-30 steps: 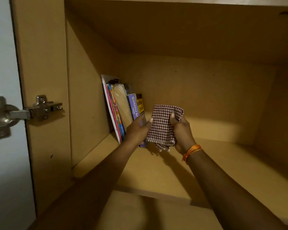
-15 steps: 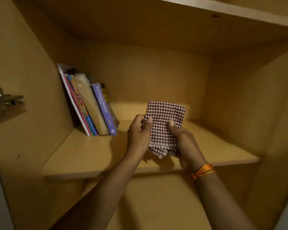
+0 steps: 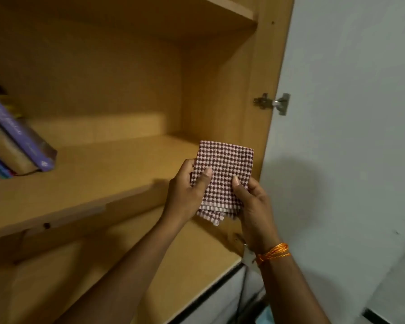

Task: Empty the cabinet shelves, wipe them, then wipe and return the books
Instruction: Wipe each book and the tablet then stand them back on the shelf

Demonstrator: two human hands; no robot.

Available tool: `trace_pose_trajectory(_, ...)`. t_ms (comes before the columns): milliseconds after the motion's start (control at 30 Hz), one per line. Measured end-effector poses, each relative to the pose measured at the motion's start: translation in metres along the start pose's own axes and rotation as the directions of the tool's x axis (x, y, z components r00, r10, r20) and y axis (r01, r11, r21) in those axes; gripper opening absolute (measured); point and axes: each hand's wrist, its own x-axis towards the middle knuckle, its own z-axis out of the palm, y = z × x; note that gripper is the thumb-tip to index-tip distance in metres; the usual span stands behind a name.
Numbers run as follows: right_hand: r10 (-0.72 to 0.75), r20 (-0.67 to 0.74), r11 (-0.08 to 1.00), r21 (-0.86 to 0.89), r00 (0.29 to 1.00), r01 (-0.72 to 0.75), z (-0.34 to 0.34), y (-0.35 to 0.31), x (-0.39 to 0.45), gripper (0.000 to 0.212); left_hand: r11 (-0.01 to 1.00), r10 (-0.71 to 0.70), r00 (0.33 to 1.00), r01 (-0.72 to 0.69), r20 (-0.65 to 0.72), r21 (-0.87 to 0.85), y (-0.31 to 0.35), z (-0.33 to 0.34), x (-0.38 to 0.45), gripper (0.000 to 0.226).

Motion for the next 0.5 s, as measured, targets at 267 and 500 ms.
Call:
trace_pose_trajectory(267, -0.045, -0.265, 0.987, -0.160, 0.963, 0.003, -0.125, -0.045, -0.113, 0.031, 0.972, -0.110, 0.934, 0.173, 0.340, -0.162, 0.013, 0.131, -0.081, 0.036)
trace_pose_trajectory(500, -0.033, -0.428, 0.976, -0.210, 0.903, -0.064, -0.203, -0.075, -0.225, 0.032, 0.972, -0.132, 0.858, 0.211, 0.497, -0.107, 0.024, 0.218, -0.162, 0.027)
